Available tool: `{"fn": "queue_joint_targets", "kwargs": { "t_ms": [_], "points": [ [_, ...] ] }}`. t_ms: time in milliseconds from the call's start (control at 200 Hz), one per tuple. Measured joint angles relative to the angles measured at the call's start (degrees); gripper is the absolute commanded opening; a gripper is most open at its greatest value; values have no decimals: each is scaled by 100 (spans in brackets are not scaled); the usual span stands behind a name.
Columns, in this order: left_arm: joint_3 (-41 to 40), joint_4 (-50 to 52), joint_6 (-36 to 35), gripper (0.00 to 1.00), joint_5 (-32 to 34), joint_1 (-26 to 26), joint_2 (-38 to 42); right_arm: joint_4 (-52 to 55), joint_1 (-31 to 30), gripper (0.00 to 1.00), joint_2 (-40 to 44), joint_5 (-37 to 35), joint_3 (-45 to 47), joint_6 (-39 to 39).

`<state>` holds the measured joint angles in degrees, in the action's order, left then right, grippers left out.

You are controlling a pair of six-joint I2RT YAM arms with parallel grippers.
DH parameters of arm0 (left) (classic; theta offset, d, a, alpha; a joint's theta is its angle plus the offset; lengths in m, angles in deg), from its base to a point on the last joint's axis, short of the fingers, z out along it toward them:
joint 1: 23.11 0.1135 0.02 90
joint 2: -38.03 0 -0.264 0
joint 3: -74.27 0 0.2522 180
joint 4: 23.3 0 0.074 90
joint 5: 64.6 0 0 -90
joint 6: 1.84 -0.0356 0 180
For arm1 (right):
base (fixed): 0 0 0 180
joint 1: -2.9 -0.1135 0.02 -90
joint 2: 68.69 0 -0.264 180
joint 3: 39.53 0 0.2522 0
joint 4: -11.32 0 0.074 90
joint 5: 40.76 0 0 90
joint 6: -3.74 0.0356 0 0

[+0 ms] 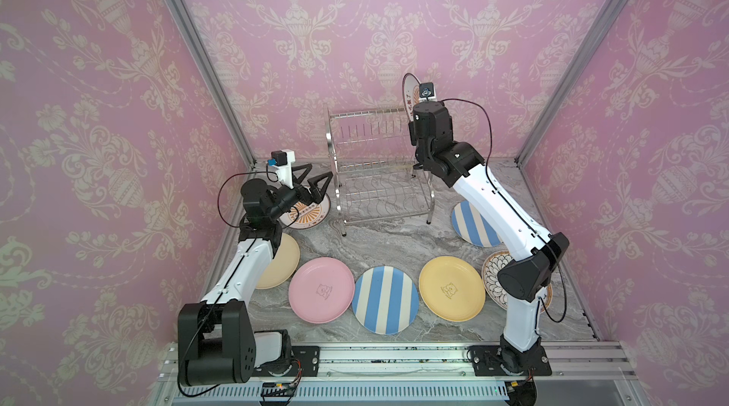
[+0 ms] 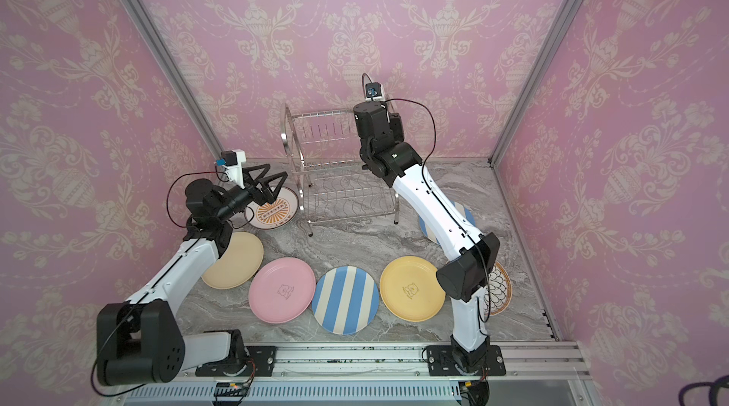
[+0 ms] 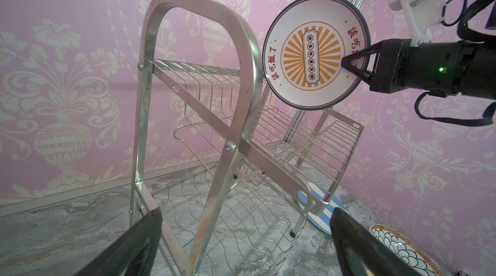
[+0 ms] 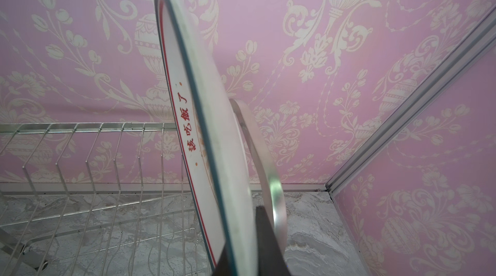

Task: Load plates into a dish rack
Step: Place the plate on the dish rack.

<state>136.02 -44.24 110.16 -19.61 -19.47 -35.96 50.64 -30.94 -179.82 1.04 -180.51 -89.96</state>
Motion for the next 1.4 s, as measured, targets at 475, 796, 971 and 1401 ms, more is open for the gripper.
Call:
{"fn": "queue_joint_targets", "kwargs": {
  "t_ms": [475,796,971,1401],
  "points": [
    [0,0,0,99,-20,0,-2,160,87,0,2,44,170,192],
    [0,0,0,99,-17,0,0,245,153,0,-7,188,170,387],
    [0,0,-2,99,-17,0,-2,306,192,0,-44,240,116,507],
    [0,0,0,99,-17,0,-2,337,238,8,-101,236,116,745]
  ]
}}
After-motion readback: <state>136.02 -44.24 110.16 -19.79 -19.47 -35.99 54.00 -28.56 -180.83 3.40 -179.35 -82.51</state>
